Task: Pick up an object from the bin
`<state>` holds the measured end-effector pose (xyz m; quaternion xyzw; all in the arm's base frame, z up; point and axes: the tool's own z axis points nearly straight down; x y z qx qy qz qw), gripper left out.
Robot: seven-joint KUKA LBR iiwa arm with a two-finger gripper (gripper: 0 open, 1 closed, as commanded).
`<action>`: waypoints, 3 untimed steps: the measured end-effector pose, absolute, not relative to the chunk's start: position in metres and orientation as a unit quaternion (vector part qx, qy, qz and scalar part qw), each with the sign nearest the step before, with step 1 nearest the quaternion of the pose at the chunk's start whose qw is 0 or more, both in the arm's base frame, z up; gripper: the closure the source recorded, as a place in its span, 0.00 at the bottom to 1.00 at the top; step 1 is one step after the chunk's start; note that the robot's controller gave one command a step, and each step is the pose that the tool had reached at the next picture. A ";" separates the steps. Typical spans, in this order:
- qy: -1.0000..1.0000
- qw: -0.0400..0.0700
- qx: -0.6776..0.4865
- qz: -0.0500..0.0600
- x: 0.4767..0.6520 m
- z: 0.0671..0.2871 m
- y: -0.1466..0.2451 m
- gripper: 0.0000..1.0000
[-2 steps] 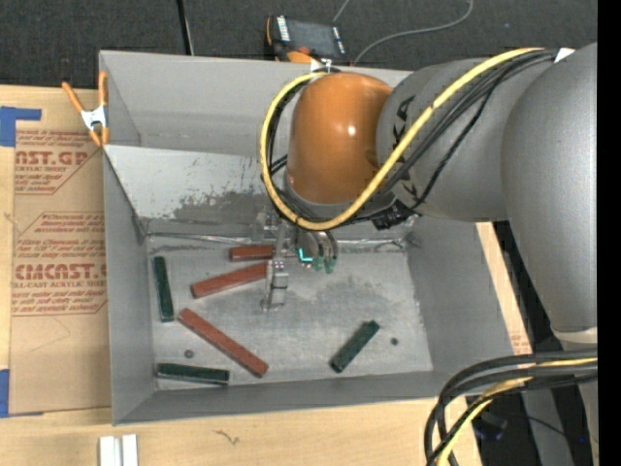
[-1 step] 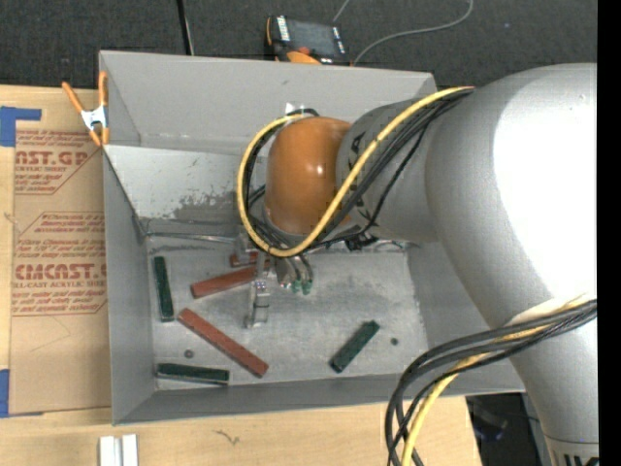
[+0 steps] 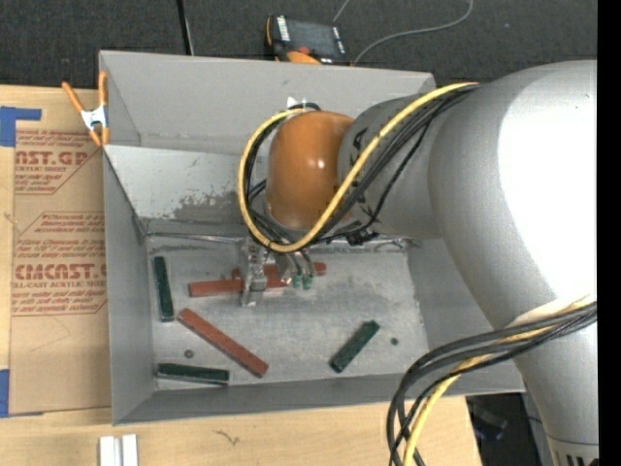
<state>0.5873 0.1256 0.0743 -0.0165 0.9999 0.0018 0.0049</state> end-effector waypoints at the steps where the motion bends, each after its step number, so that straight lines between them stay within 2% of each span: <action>1: 1.000 0.005 -0.020 0.001 0.574 0.196 0.107 1.00; 2: 1.000 0.001 -0.020 0.001 0.572 0.191 0.107 0.00; 3: 0.999 -0.002 -0.033 0.001 0.542 0.145 0.153 0.00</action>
Offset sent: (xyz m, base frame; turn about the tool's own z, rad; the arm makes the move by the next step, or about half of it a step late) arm -0.0152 -0.0195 0.1170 -0.0062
